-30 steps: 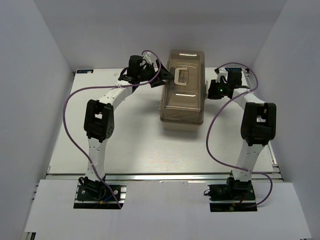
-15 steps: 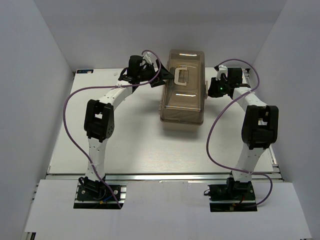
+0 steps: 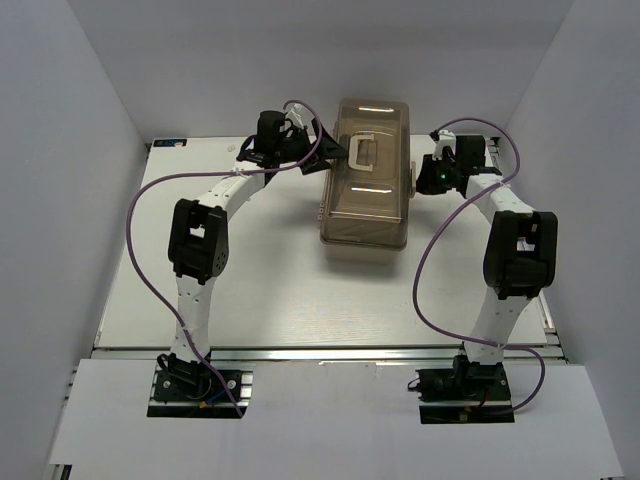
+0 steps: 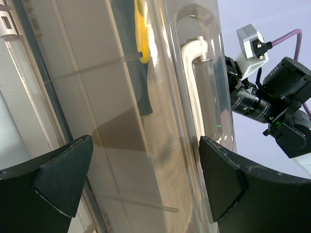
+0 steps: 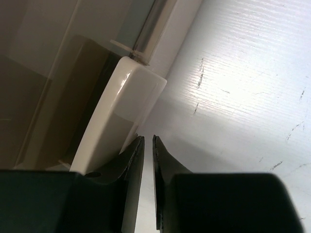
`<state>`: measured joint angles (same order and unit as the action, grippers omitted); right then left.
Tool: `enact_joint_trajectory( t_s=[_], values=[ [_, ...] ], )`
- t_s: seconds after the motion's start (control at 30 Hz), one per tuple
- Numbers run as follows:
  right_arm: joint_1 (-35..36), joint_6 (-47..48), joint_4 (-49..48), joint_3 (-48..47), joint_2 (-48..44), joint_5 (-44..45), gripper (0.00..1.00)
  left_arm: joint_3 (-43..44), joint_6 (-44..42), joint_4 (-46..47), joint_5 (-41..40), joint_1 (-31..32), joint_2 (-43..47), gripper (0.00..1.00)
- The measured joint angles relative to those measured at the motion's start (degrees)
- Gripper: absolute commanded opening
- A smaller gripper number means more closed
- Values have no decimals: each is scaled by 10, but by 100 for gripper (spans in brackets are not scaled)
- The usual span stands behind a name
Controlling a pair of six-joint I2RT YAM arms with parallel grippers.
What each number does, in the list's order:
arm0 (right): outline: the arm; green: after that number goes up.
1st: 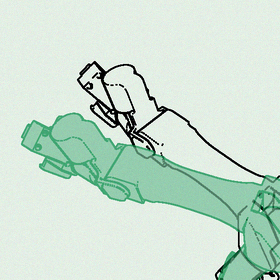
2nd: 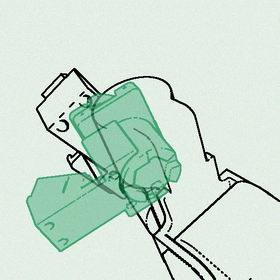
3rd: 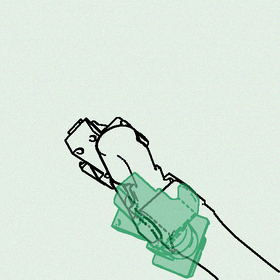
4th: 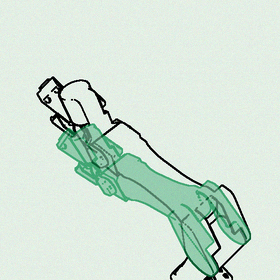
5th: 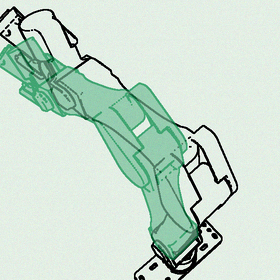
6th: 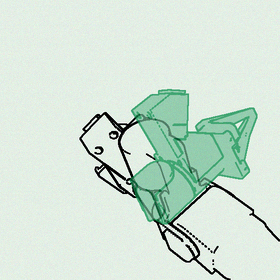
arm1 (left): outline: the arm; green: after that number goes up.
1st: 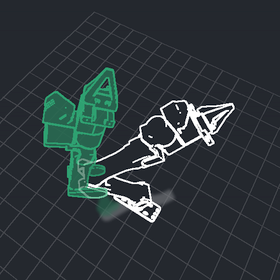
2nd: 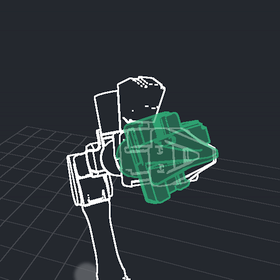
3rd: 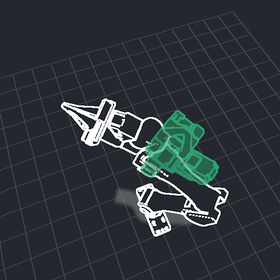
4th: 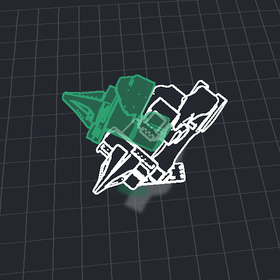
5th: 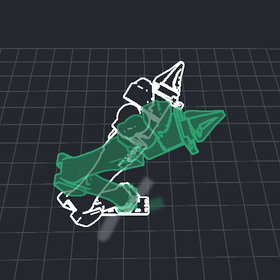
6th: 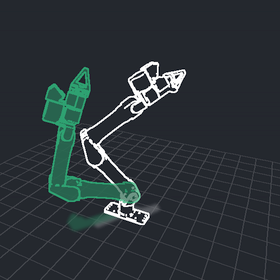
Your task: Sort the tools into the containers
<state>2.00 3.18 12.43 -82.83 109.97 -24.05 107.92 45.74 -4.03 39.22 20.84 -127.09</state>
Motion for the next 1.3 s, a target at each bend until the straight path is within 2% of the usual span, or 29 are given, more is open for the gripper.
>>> enact_joint_trajectory(
  t_s=[0.57,0.7,1.3],
  values=[
    [0,-14,24,-23,-22,-1,20,-3,2,13,1,-3,-1,98],
    [19,-13,18,-42,-41,-29,20,-4,3,19,1,-2,-2,98],
    [10,-45,-1,-28,-63,-53,20,-7,5,27,1,-4,-2,98]
  ],
)
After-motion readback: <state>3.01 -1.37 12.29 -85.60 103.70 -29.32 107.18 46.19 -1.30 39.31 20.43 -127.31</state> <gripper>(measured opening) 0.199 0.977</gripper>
